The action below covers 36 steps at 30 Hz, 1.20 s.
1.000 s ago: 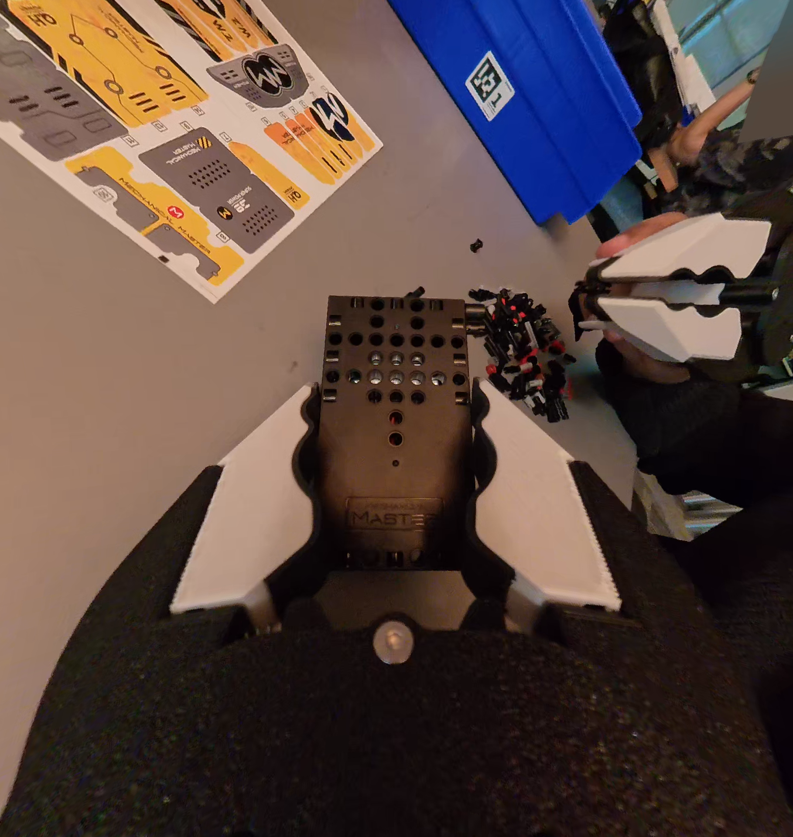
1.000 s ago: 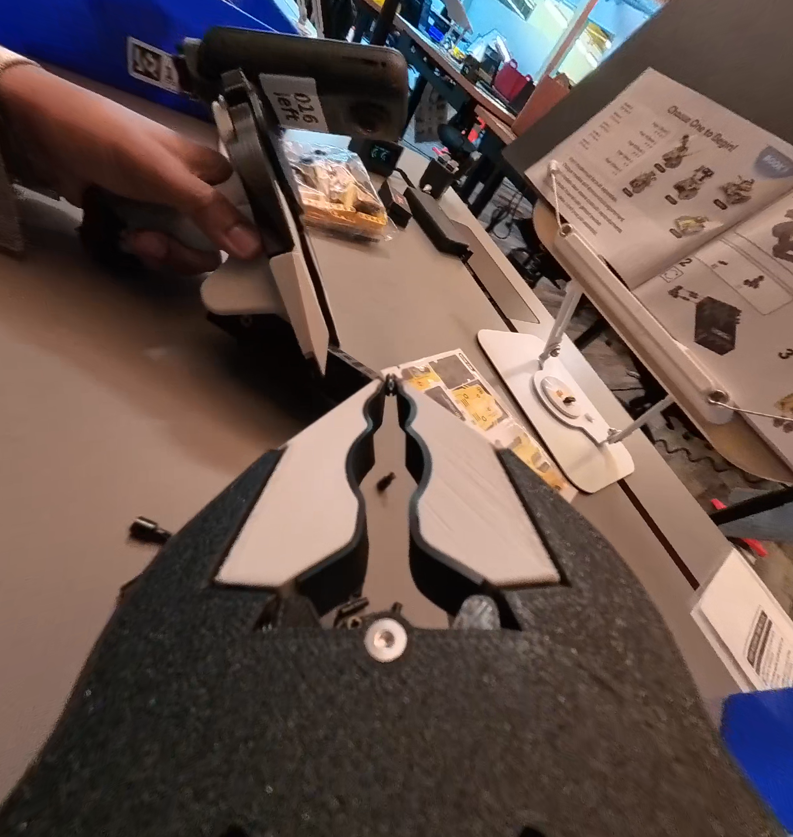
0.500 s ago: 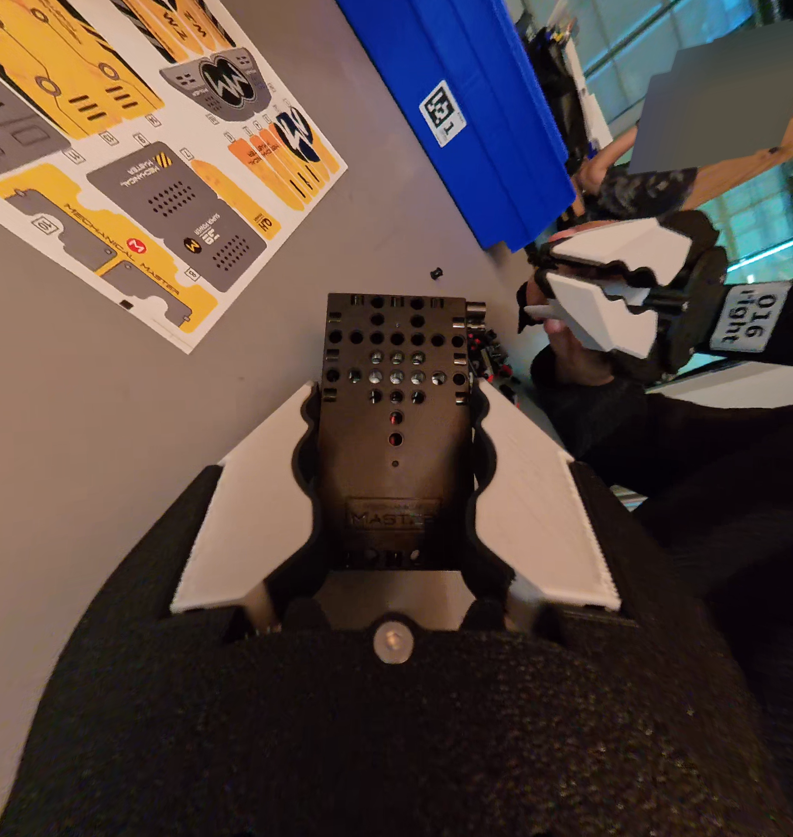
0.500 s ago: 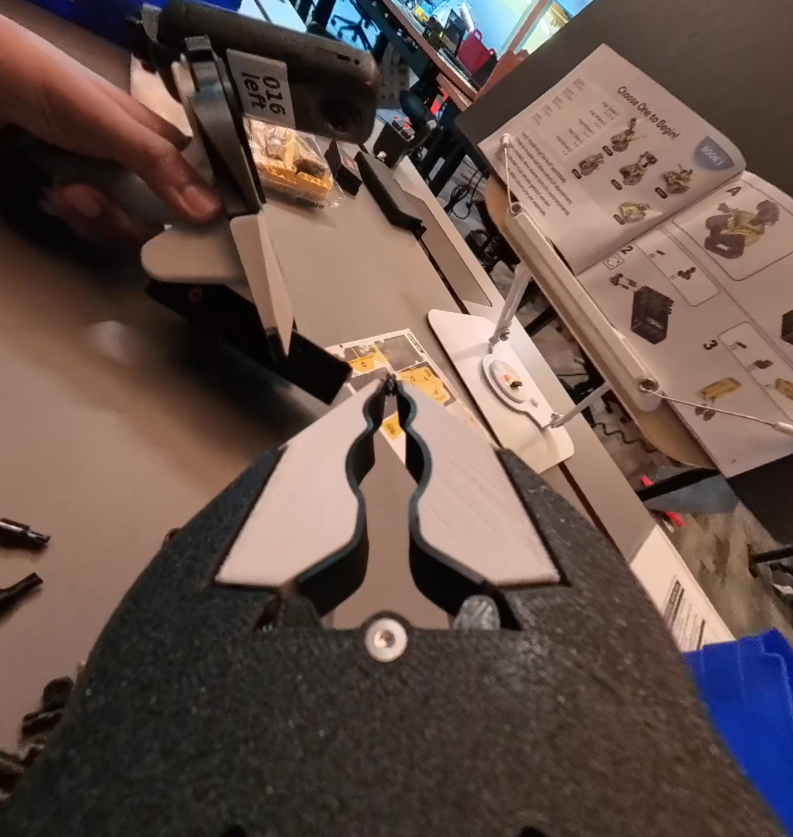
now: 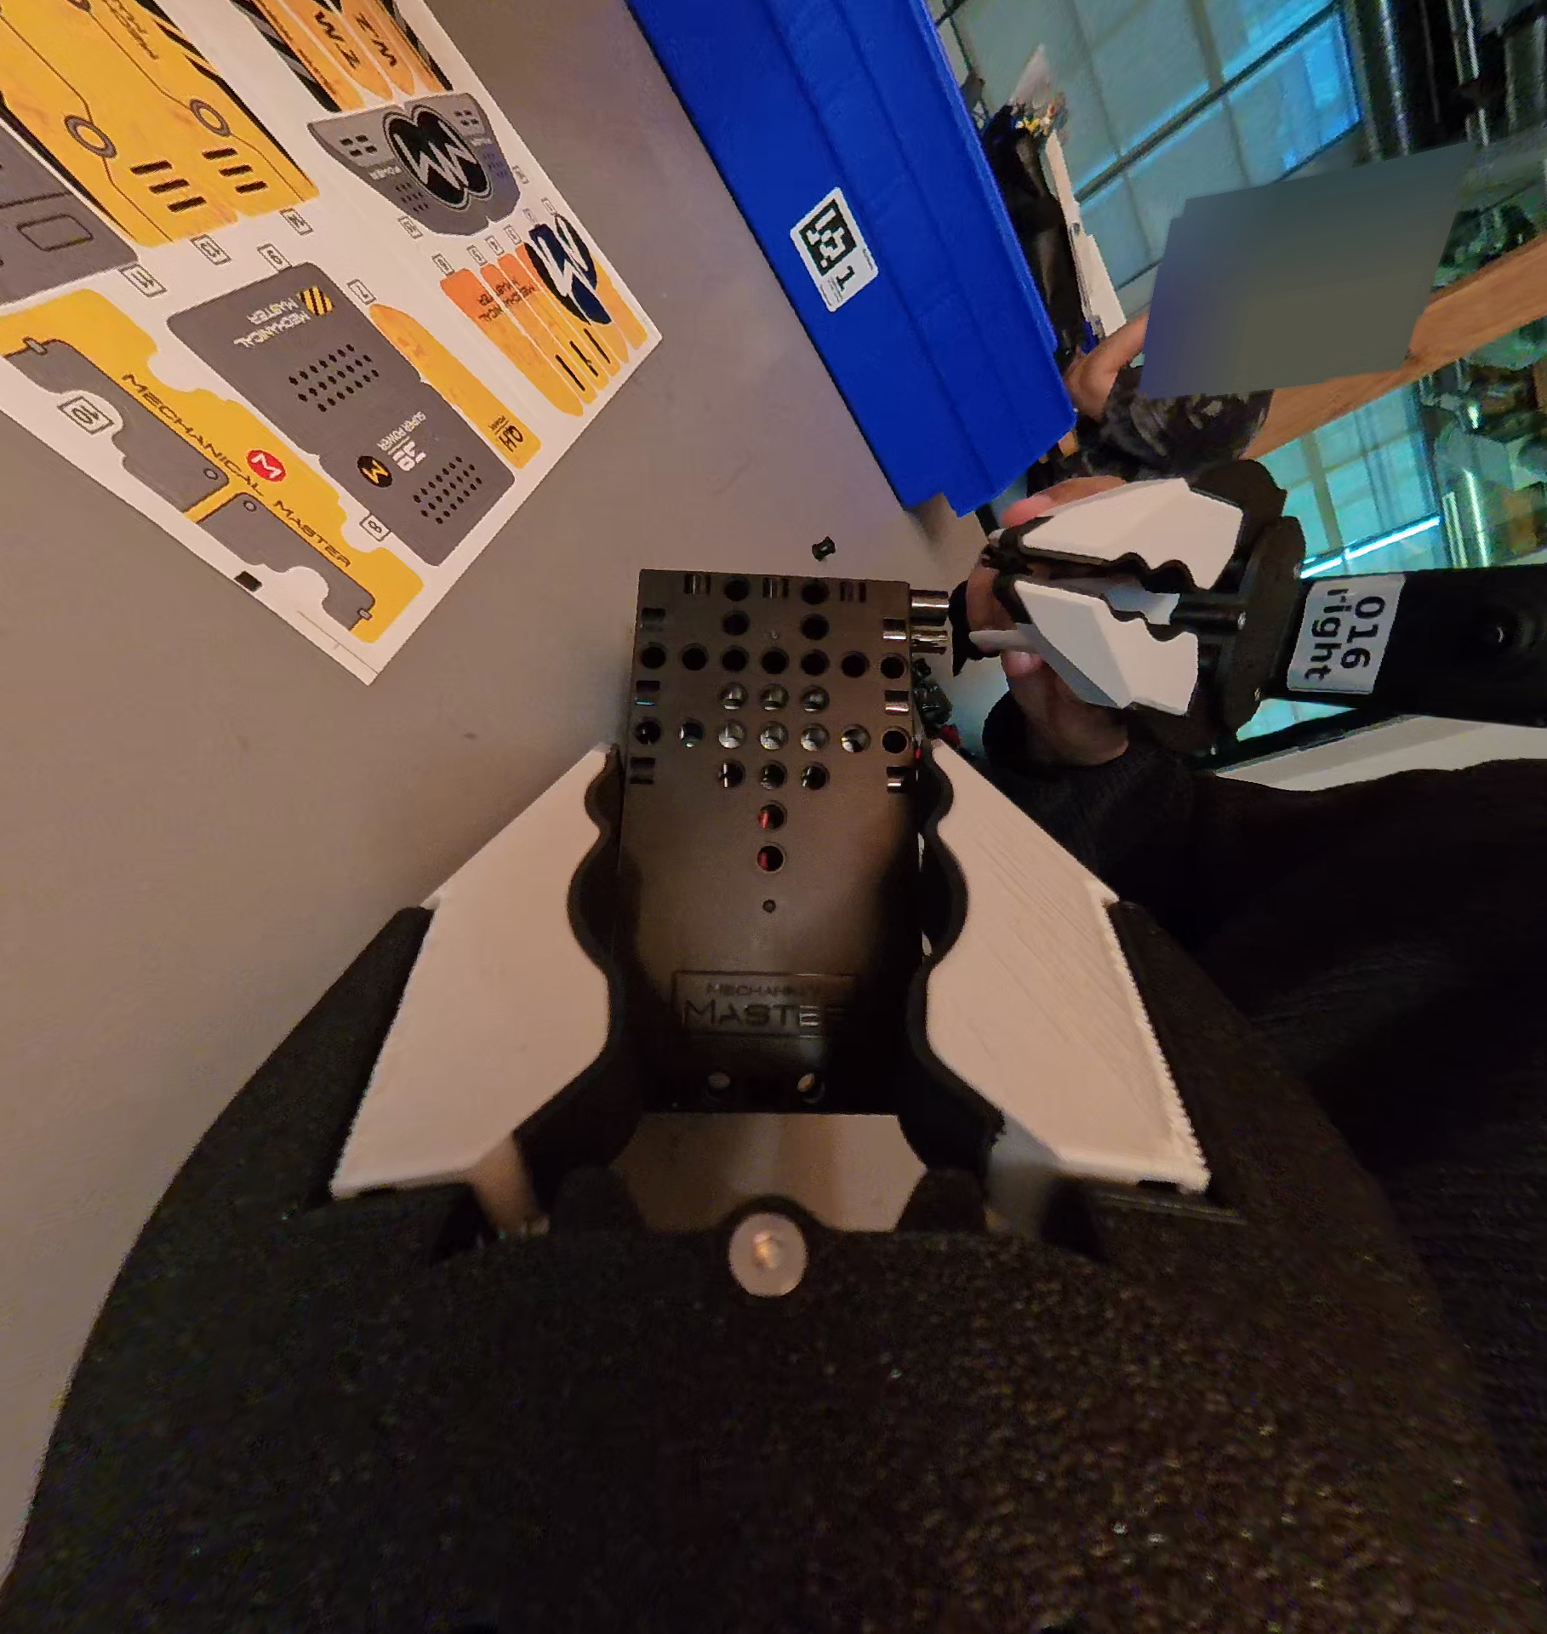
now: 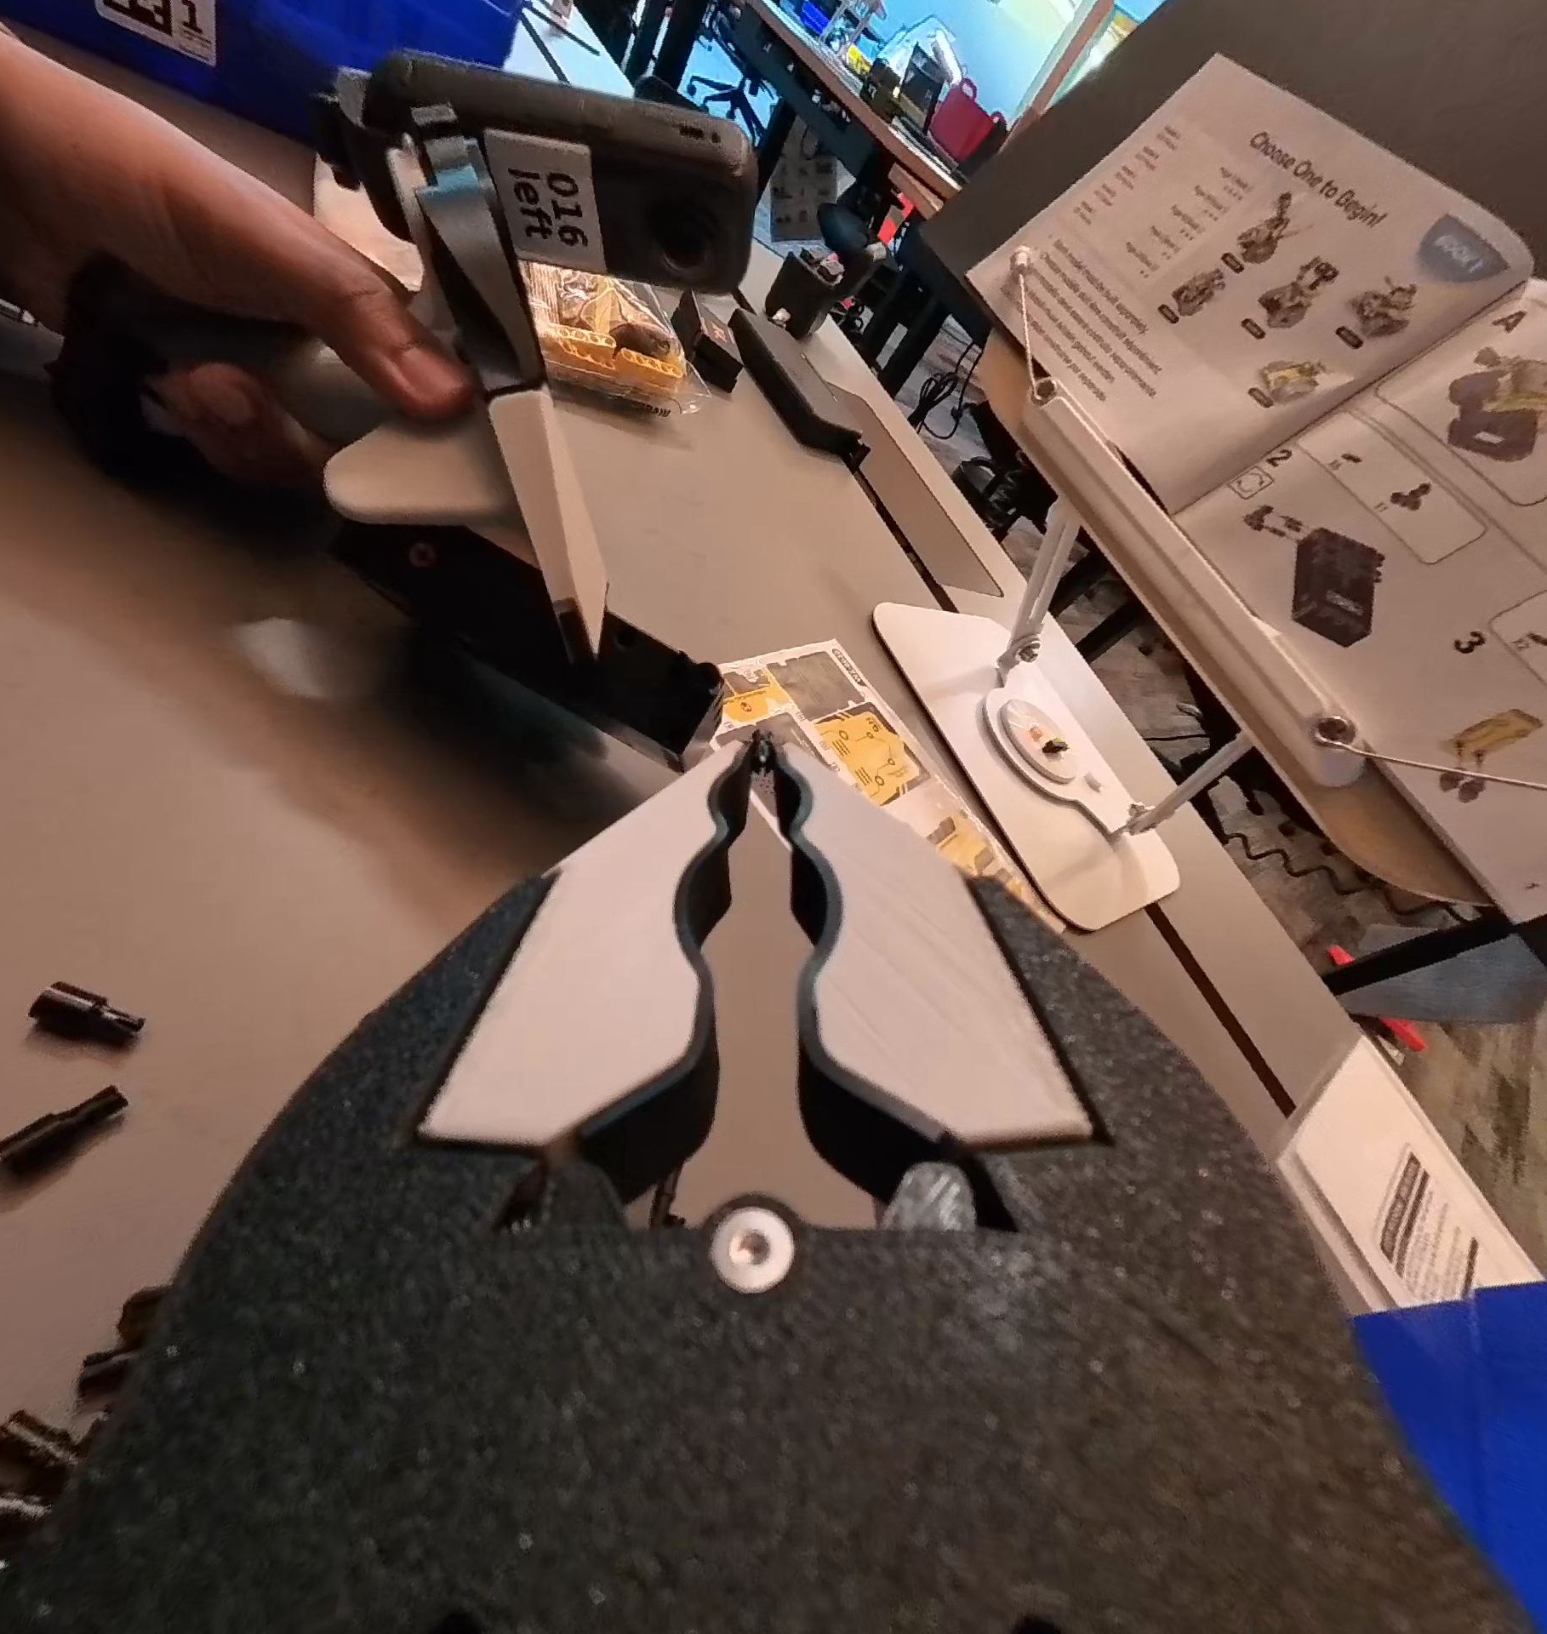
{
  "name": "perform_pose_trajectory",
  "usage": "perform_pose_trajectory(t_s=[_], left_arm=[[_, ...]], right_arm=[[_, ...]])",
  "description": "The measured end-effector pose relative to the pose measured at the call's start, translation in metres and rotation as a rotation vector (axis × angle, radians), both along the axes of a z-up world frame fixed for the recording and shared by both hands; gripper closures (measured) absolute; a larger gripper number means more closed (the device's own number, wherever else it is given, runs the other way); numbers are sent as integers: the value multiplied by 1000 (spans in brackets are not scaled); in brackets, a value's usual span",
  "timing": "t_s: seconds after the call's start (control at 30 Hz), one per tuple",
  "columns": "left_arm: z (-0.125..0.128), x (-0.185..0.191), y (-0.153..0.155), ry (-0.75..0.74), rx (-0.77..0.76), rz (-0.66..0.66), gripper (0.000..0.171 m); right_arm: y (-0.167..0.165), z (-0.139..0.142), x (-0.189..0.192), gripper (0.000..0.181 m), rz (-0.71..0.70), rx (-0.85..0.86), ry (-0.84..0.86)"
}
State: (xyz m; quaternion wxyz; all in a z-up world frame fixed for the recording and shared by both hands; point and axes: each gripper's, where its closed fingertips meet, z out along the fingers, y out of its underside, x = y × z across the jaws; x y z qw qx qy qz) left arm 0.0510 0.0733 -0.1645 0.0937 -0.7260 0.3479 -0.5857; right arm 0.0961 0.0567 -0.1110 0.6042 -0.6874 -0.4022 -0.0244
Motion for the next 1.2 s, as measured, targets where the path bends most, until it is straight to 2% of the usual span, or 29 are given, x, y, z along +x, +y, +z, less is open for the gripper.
perform_pose_trajectory(t_s=[1.2], left_arm=[[0, 0, 0, -2, -11, -2, 106]], right_arm=[[-3, -4, -6, 177, 16, 41, -89]])
